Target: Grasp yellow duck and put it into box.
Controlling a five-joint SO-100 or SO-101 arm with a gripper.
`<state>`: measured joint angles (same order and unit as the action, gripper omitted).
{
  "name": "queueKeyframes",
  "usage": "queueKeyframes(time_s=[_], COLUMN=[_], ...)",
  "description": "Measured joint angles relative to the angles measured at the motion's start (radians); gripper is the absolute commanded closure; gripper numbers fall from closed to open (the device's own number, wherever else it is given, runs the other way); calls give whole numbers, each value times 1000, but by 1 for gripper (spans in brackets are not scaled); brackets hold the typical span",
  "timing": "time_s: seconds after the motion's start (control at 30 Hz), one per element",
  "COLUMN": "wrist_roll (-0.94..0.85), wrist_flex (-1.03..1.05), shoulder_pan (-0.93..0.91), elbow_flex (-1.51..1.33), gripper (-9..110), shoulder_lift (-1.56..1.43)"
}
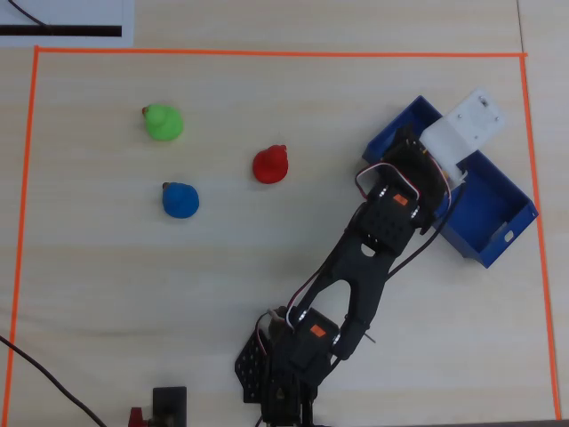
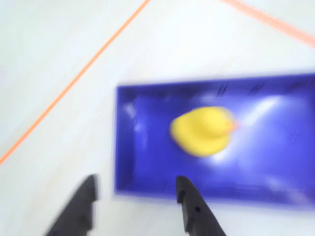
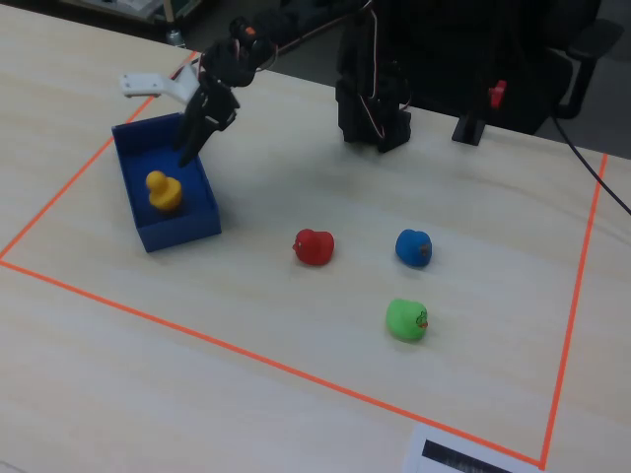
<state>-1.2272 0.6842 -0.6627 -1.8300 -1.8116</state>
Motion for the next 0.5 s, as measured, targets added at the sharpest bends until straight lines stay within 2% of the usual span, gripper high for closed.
queueKeyframes(time_s=[0.13,0.5], wrist_roll=[43,31], wrist_flex=[140,232], shoulder_pan=[124,388], elbow_flex=[-152,-936], gripper=[101,101], shoulder_lift=[-215,-908])
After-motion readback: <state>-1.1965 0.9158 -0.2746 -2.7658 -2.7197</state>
